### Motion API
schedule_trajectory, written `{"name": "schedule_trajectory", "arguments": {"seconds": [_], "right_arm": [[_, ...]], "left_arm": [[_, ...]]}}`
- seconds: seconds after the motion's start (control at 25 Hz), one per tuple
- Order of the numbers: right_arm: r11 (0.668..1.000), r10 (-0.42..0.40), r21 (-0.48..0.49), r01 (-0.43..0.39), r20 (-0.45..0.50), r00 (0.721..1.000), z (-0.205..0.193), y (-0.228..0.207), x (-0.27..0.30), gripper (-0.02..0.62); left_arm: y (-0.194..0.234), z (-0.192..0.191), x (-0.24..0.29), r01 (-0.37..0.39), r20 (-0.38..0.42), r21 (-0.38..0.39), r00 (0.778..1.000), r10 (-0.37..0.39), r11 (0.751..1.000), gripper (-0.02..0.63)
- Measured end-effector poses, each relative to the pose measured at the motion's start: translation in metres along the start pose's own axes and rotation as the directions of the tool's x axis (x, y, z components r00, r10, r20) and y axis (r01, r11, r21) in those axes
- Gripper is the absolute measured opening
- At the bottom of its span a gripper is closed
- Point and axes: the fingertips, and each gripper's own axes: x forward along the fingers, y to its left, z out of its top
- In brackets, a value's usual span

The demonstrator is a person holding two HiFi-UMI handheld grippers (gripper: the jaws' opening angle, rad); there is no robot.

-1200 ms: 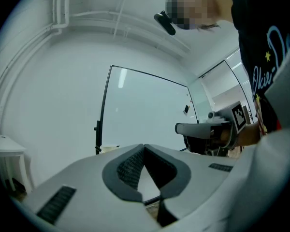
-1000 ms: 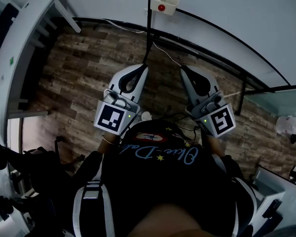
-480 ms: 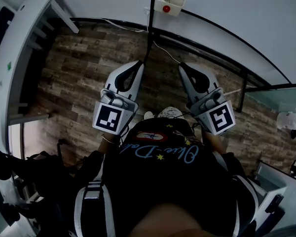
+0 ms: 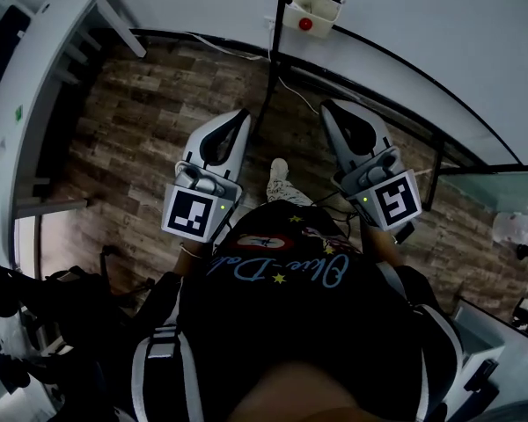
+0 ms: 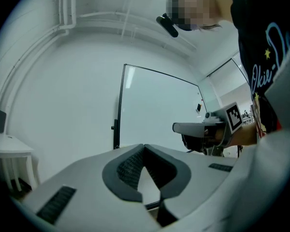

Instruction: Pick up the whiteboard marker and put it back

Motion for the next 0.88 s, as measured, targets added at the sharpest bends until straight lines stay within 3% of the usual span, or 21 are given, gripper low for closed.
{"name": "schedule_trajectory", "arguments": {"seconds": [0.88], "right_arm": [[1.0,0.008,0.03,-0.007,-0.026,1.0,-0.036,-0.09,0.072,0.035]], "left_arm": [[0.059,-0.004,0.088,-0.023,-0.029,0.015,0.999,0.023,1.0,-0.002]]}}
